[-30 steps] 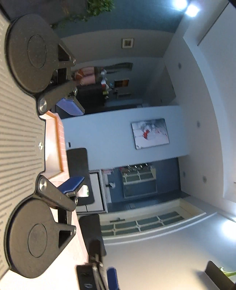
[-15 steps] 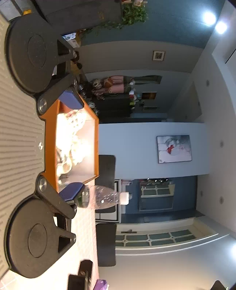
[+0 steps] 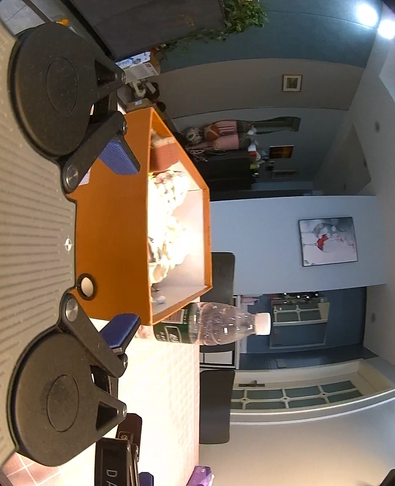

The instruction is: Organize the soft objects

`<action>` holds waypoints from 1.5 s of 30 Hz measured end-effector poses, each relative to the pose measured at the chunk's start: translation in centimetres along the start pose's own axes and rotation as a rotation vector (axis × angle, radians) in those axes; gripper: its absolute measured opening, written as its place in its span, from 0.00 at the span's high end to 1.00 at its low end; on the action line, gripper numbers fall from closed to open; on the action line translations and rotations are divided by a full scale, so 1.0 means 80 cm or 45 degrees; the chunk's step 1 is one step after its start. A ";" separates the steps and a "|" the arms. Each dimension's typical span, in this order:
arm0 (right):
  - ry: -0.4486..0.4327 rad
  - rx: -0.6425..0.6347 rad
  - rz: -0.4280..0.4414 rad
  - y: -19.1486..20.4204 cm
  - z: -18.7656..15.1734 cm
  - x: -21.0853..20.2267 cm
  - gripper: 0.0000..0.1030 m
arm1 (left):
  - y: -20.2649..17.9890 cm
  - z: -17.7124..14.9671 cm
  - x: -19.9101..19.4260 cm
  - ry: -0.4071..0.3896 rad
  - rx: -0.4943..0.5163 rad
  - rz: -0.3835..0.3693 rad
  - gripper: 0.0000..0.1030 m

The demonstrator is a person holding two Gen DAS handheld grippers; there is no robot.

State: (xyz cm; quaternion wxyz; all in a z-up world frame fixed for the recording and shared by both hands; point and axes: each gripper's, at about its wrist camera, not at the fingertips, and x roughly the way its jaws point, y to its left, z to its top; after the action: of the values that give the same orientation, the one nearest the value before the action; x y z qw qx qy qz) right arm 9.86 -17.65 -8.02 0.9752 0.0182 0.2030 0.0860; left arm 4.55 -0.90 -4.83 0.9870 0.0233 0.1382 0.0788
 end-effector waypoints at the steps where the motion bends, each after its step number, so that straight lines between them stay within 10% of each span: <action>1: 0.011 0.012 0.000 -0.002 0.000 0.001 0.03 | 0.001 0.000 0.000 0.010 0.000 0.000 0.00; 45: 0.078 0.006 0.009 0.000 -0.004 0.009 0.03 | -0.009 -0.008 0.003 0.097 -0.010 -0.017 0.00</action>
State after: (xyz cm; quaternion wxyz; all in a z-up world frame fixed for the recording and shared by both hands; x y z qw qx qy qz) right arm 10.39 -17.54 -8.58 0.9682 0.0185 0.2329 0.0895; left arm 4.72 -1.53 -5.53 0.9816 0.0156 0.1755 0.0735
